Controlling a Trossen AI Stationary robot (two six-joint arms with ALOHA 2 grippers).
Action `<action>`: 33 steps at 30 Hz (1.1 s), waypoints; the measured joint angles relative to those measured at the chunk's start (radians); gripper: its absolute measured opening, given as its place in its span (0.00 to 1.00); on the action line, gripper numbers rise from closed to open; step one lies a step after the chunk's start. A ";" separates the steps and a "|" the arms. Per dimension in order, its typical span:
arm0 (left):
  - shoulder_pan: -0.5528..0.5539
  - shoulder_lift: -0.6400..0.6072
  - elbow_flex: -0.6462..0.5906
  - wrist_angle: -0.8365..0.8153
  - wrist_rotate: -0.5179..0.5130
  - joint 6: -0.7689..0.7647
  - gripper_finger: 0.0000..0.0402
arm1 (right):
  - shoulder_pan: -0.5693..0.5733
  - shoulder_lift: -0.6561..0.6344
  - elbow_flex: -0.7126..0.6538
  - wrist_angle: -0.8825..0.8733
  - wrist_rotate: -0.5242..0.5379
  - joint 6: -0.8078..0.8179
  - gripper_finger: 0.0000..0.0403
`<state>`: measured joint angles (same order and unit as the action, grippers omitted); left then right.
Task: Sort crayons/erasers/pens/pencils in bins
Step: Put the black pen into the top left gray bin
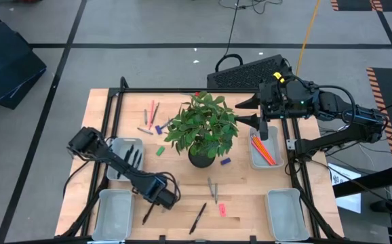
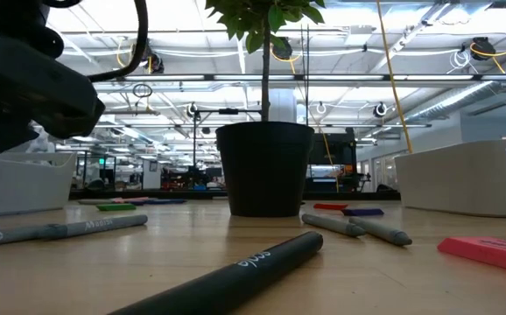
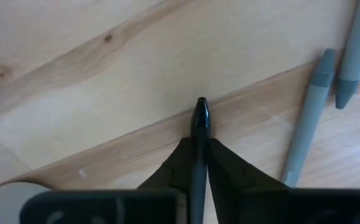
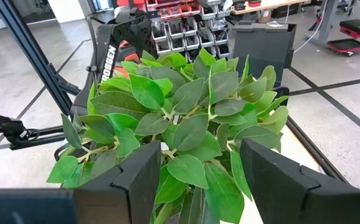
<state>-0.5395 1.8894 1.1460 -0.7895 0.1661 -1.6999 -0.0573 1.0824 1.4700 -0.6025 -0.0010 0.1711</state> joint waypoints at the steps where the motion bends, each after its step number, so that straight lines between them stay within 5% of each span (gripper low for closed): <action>1: 0.000 -0.009 0.004 -0.006 -0.001 0.000 0.08 | 0.000 0.000 0.000 0.000 0.000 0.000 0.53; 12: 0.101 -0.269 0.038 -0.047 -0.261 0.041 0.07 | 0.000 0.000 0.000 0.000 0.000 0.000 0.53; 23: 0.382 -0.576 0.018 -0.766 -0.341 0.212 0.07 | 0.000 0.000 0.000 0.000 0.000 0.000 0.53; 33: 0.503 -0.749 -0.271 -0.687 -0.318 0.248 0.08 | 0.000 0.000 0.000 0.000 0.000 0.000 0.53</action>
<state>-0.0361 1.1405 0.8750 -1.4768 -0.1518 -1.4521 -0.0574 1.0821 1.4700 -0.6025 -0.0013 0.1711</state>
